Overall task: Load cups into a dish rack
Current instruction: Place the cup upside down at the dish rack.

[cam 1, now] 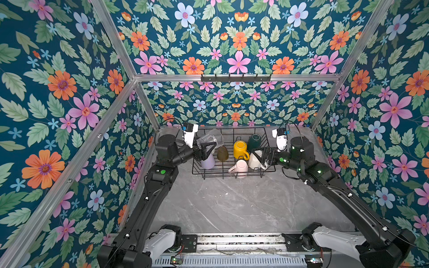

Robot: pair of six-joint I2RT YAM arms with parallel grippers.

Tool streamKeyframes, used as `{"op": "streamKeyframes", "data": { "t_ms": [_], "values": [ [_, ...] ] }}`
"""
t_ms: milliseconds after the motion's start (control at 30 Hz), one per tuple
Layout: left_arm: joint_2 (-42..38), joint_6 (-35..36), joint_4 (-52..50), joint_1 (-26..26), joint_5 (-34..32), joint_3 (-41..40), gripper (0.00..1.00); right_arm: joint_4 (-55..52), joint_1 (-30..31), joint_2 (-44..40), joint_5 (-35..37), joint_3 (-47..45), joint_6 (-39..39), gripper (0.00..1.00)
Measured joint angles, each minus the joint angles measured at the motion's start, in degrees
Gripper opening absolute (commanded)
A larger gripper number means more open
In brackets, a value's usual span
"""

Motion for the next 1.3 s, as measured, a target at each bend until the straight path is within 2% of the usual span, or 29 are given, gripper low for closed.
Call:
{"op": "streamKeyframes", "data": {
  "t_ms": [300, 800, 1300],
  "values": [
    [5.64, 0.52, -11.30, -3.58, -7.50, 5.95, 0.00, -2.03, -1.90, -2.40, 6.32, -1.77, -1.95, 0.99],
    [18.82, 4.68, -26.36, -13.18, -24.92, 17.68, 0.00, -2.25, -2.01, -2.99, 6.51, -3.37, -3.21, 0.99],
    [30.71, 6.05, -35.30, -19.26, -37.40, 25.51, 0.00, -2.25, -2.62, -3.41, 6.47, -5.40, -3.63, 0.99]
  ]
}}
